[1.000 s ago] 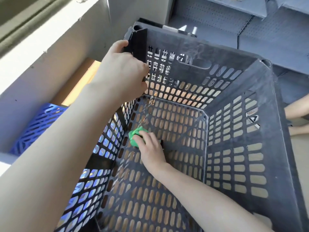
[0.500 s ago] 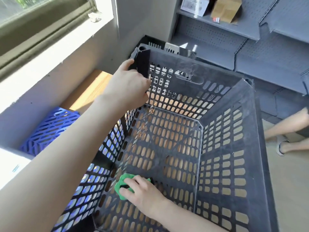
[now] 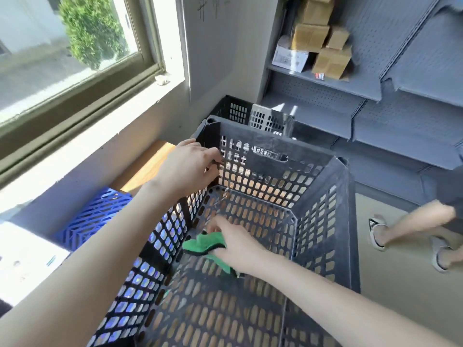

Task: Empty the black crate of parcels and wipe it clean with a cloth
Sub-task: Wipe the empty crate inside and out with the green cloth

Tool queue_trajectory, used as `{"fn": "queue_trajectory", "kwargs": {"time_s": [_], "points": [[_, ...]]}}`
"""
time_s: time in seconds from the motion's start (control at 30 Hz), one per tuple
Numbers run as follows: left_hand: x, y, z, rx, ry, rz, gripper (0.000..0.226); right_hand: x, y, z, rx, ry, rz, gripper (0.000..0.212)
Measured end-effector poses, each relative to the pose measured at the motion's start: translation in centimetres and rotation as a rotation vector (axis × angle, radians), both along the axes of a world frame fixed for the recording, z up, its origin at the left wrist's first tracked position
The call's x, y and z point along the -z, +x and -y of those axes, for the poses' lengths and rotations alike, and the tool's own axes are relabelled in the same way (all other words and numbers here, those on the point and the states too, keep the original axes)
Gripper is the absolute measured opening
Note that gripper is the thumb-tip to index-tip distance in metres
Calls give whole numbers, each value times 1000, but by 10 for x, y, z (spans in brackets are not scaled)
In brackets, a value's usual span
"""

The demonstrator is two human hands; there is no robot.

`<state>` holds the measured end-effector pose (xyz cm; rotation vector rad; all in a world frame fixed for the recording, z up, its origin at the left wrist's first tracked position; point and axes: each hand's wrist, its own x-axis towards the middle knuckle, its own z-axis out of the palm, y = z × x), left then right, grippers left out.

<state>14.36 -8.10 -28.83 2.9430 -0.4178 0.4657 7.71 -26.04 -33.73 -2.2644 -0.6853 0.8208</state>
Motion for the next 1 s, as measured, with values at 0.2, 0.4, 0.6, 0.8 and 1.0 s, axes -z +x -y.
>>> {"fn": "queue_trajectory", "kwargs": {"time_s": [0.2, 0.4, 0.6, 0.8, 1.0], "points": [[-10, -27, 21, -145, -310, -50, 13, -43, 43, 47, 178, 230, 137, 26], [-36, -59, 76, -343, -824, -146, 14, -90, 88, 81, 259, 469, 48, 24], [-75, -69, 124, -370, -1173, -117, 38, -123, 123, 112, 173, 679, -240, 17], [-101, -67, 173, -360, -1266, -84, 43, -146, 143, 134, 36, 716, -380, 15], [-116, -56, 187, -524, -1275, 166, 31, -164, 168, 125, -165, 672, -310, 16]]}}
